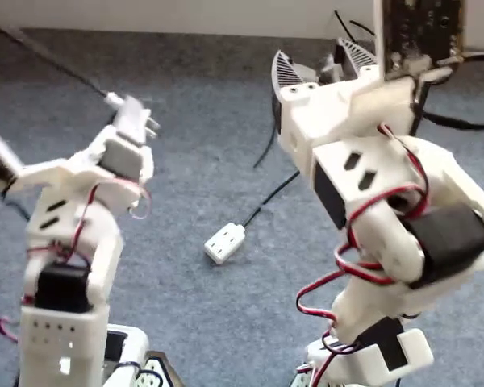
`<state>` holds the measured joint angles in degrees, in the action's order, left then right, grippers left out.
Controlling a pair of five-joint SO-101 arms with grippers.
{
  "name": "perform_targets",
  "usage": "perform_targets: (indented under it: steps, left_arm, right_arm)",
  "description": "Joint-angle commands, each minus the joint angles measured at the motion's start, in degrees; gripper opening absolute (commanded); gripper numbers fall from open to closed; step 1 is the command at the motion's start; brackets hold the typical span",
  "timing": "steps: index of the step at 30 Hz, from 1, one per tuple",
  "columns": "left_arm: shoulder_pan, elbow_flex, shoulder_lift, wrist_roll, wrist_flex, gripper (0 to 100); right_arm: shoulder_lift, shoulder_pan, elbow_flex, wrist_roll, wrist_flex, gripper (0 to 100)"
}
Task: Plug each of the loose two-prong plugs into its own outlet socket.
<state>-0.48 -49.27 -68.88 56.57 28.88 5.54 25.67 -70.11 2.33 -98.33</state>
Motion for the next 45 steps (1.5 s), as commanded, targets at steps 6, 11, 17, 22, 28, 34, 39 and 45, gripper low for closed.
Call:
perform_targets:
  steps: [6,11,17,22,28,34,39,45]
  left_arm:
    - [-13.7,-9.2,-24.4,11.4,-10.1,1]
    - [-20.5,-12.1,-34.4,11.7,-10.0,1]
    - [-20.0,-14.1,-35.5,18.6,-10.2,1]
    - [-20.4,-16.0,-35.4,33.8,-16.5,1]
    - [-15.8,-23.0,-35.1,34.1,-31.1,1]
    - [-3.1,-29.2,-35.1,33.8,-36.3,1]
    - [0.0,-30.4,-35.1,33.7,-36.0,1]
    - [0.2,-32.0,-35.2,33.7,-36.3,1]
  right_arm:
    - [0.0,8.5,7.1,6.9,-0.1,22.8]
    - [0.3,20.0,12.6,6.9,-0.7,22.7]
    - [0.4,27.2,15.1,6.5,-0.8,12.4]
    - [0.0,27.6,15.2,6.9,-0.8,0.6]
    - [-0.1,31.8,15.6,6.7,-1.0,0.8]
    - [-0.1,37.2,23.7,6.5,2.3,0.8]
    - [0.3,37.5,26.0,6.5,4.9,0.8]
    - [0.4,30.8,26.0,6.5,7.3,0.8]
